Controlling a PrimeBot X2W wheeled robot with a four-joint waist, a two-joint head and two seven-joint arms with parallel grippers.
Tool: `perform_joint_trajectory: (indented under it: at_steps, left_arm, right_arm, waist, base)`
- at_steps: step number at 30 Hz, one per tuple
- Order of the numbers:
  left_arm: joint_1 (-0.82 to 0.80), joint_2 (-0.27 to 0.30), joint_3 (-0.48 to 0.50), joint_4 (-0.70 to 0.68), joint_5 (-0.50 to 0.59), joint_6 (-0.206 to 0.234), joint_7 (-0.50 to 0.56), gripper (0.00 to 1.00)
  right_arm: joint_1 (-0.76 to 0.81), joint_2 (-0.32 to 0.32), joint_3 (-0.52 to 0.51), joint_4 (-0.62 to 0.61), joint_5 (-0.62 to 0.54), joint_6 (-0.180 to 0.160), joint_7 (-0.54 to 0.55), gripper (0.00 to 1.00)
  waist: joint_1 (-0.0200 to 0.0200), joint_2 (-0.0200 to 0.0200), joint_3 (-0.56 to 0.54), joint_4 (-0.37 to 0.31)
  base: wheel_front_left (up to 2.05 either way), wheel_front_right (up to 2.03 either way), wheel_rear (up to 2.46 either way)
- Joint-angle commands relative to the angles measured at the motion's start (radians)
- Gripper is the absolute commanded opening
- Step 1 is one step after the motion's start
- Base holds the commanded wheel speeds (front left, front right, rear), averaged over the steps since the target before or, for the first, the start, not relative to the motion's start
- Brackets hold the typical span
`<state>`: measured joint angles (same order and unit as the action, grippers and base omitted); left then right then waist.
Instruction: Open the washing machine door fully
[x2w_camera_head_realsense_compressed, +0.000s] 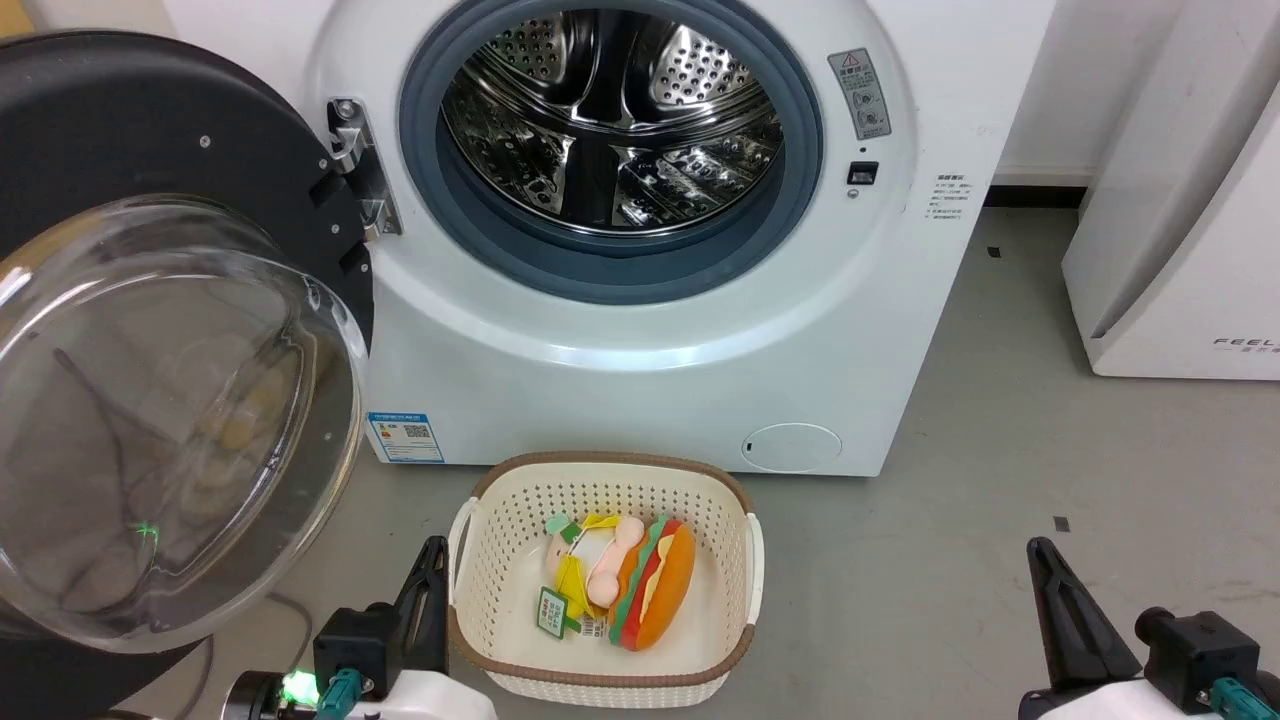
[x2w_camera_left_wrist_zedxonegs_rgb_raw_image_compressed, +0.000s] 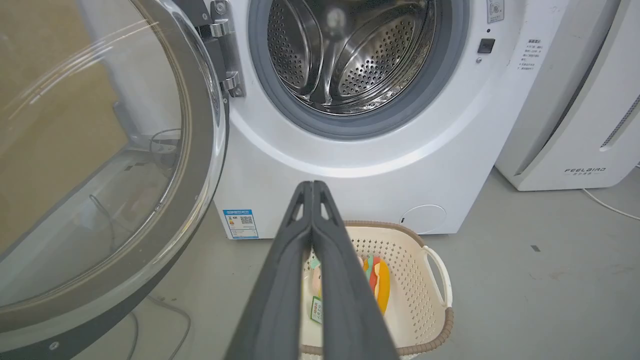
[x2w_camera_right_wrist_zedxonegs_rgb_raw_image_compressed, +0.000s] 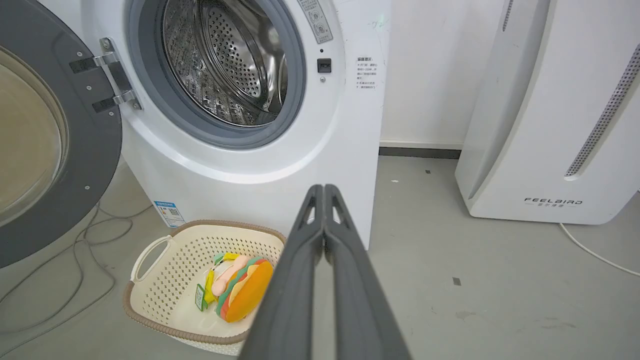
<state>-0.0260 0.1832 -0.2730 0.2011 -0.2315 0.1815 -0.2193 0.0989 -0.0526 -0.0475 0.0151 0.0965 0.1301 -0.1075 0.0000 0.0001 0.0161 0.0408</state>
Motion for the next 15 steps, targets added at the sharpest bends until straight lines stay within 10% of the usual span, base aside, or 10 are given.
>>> perform_joint_trajectory:
  at_steps: [1, 15]
  left_arm:
    - [0.001, -0.002, 0.008, -0.006, 0.008, -0.006, 0.006, 0.00]
    - [0.004, -0.016, 0.036, -0.027, 0.032, -0.025, 0.029, 0.00]
  right_arm:
    - [-0.003, 0.000, 0.001, -0.001, -0.003, 0.000, 0.004, 0.00]
    - [-0.013, 0.000, 0.006, -0.002, -0.013, 0.000, 0.015, 0.00]
  waist:
    - [0.0000, -0.0001, 0.000, -0.001]
    - [0.0000, -0.0001, -0.002, -0.005]
  base:
    - [0.00, 0.00, 0.00]
    - [0.00, 0.00, 0.00]
